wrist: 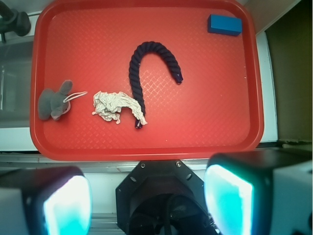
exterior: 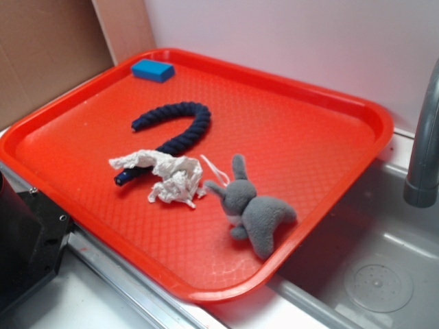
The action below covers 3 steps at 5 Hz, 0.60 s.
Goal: Grab the white paper.
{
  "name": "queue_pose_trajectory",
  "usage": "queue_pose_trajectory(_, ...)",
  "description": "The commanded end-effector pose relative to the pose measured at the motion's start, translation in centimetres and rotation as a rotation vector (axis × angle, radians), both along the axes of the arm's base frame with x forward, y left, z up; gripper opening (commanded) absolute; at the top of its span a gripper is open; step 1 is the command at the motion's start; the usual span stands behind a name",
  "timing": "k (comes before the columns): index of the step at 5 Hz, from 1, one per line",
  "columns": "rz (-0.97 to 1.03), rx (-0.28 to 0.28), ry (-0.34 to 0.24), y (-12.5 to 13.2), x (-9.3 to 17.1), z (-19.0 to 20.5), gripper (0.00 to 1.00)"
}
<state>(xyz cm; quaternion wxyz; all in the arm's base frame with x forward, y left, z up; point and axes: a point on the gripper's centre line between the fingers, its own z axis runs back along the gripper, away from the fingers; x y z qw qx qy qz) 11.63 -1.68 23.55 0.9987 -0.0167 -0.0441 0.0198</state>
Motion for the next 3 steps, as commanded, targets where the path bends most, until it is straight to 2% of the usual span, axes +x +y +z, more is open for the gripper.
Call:
queue_pose_trajectory(1, 0.0, 0.0, 0.0, 0.0, 0.0, 0.0, 1.0)
queue_pose_trajectory(2, -0.051, 0.015, -0.01, 0.1, 0.0, 0.0, 1.0)
queue_pose_trajectory(3, -0.181, 0.061, -0.037, -2.2, 3.6, -2.3, 1.0)
